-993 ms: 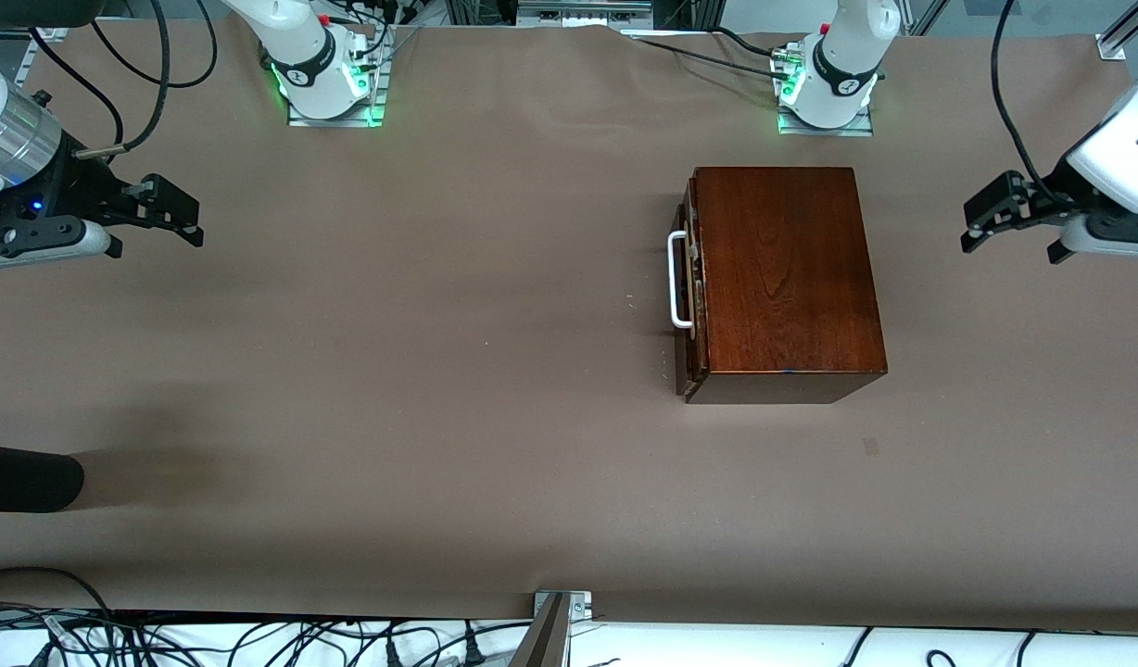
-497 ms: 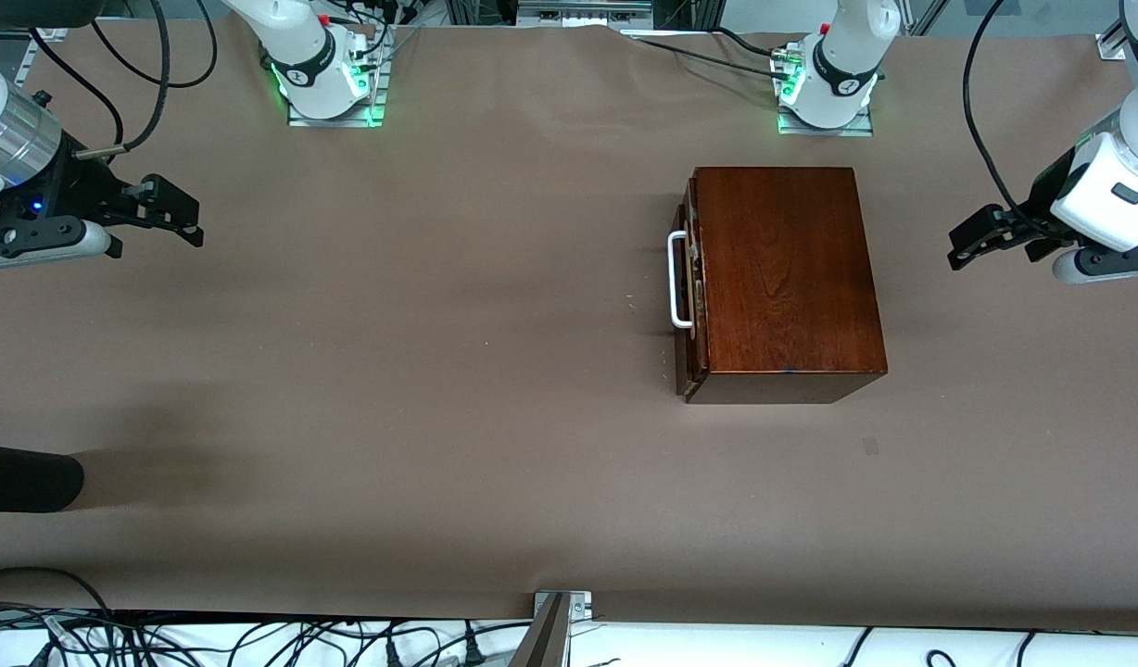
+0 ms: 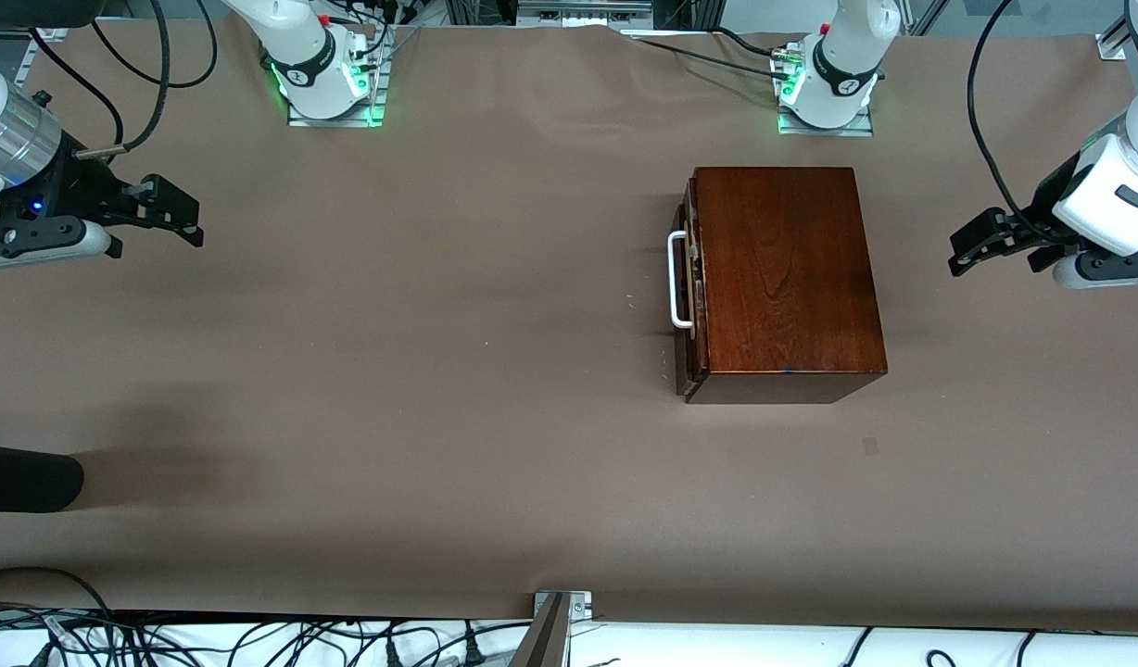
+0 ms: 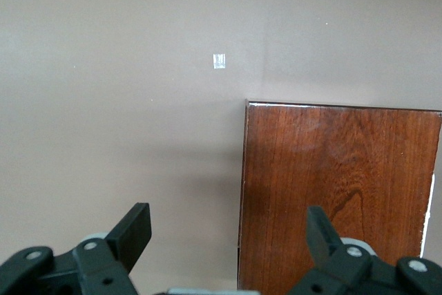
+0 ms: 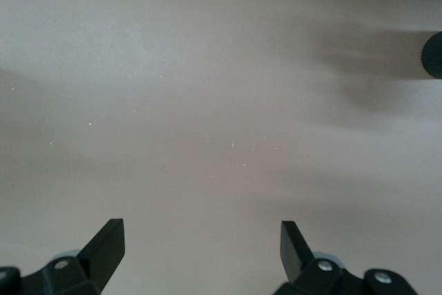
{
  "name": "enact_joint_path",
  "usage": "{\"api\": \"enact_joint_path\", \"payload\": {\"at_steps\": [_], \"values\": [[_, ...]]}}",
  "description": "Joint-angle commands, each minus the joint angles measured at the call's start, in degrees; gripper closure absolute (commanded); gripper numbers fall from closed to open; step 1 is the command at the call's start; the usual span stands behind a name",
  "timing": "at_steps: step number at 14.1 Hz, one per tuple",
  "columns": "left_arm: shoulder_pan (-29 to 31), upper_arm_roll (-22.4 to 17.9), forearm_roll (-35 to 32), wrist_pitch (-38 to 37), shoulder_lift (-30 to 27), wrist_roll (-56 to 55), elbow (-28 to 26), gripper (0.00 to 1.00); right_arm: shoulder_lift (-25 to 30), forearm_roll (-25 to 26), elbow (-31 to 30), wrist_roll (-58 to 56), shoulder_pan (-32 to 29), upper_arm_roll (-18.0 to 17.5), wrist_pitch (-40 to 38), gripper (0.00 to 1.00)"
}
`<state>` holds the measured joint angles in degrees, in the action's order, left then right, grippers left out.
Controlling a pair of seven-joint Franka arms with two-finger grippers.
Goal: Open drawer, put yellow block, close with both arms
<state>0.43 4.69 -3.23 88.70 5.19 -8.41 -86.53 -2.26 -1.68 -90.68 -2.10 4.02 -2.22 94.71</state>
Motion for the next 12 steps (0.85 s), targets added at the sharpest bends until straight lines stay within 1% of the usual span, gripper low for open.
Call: {"api": "enact_joint_path", "payload": {"at_steps": [1,5,9,12], "values": [[2.02,-0.21,1.12,-1.34,1.75,3.92,2.33,0.0,-0.46,0.63,1.47,-0.71,-0.59,-0.51,-1.36,0.0],[3.52,-0.21,1.21,-1.34,2.46,4.28,3.03,0.0,-0.46,0.63,1.47,-0.71,-0.59,-0.51,-1.37,0.0],[2.82,0.4,0.77,-1.43,2.99,4.1,4.52,0.0,-0.46,0.63,1.47,-0.71,-0.59,-0.51,-1.28,0.0],[3.17,0.32,0.86,-1.51,3.16,4.1,4.52,0.0,-0.81,0.63,1.56,-0.97,-0.59,-0.59,-1.28,0.0]]}}
